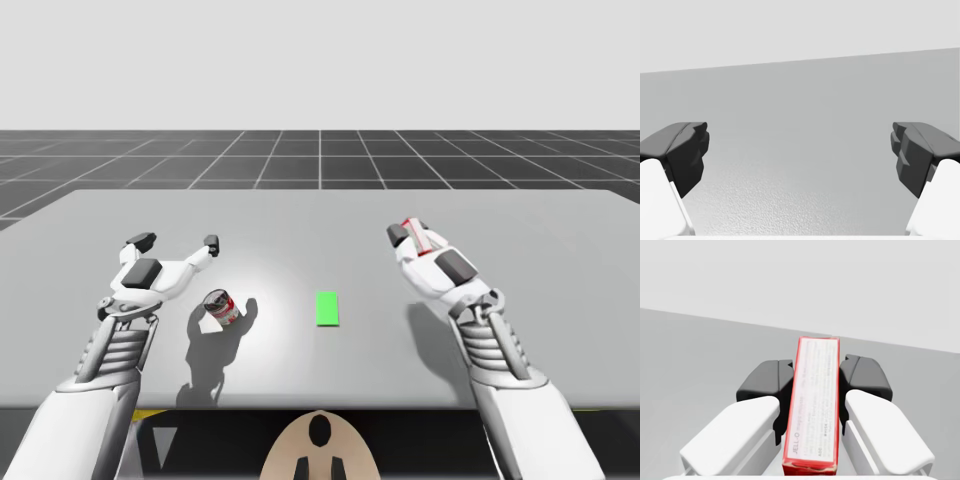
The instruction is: Look at the card. If it is red, pick the object on the left. If it is green, pick the object on the right.
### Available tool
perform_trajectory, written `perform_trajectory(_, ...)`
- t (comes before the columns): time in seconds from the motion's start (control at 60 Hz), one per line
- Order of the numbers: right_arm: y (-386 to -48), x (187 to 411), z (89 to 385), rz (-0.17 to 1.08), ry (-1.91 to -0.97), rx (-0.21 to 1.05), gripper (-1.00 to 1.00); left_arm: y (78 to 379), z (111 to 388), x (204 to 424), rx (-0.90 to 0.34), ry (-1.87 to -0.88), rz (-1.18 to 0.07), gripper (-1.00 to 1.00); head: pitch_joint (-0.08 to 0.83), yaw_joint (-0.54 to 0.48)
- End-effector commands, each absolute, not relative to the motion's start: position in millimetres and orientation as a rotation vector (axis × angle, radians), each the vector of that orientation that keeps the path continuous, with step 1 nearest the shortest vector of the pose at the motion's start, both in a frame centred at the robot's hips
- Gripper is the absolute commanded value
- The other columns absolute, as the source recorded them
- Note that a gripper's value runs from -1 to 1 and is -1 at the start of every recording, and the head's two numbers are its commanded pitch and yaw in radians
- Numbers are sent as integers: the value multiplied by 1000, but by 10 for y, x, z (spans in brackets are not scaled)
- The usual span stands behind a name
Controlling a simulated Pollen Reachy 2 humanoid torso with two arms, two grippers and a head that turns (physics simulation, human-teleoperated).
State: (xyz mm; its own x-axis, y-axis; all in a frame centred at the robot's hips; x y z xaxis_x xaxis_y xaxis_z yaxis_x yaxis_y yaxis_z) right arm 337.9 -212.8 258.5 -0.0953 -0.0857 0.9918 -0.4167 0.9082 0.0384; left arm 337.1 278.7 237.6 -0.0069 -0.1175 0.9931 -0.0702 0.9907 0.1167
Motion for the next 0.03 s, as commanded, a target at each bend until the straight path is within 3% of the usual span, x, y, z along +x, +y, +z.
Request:
perform_trajectory(0.017,-2172,3365,3067,286,-1788,392,1000,2790,2375,3375,147,-1579,-37,-1000,268,-324)
perform_trajectory(0.033,-2173,3340,3142,279,-1802,403,1000,2789,2374,3375,148,-1579,-37,-1000,266,-323)
